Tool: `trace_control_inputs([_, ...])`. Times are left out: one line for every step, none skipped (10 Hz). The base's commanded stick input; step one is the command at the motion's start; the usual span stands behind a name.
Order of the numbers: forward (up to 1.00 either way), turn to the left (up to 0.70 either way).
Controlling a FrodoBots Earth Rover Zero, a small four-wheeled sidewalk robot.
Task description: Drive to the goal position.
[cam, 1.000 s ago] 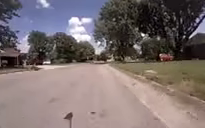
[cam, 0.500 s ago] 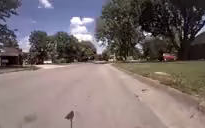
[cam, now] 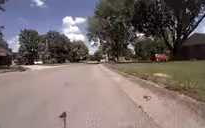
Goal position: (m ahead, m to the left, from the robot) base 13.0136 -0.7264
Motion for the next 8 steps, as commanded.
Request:
trace_control_inputs([1.00, 0.00])
trace_control_inputs([1.00, 0.00])
trace_control_inputs([1.00, 0.00])
trace_control_inputs([1.00, 0.00])
trace_control_inputs([1.00, 0.00])
trace_control_inputs([1.00, 0.00])
trace_control_inputs([1.00, 0.00])
trace_control_inputs([1.00, 0.00])
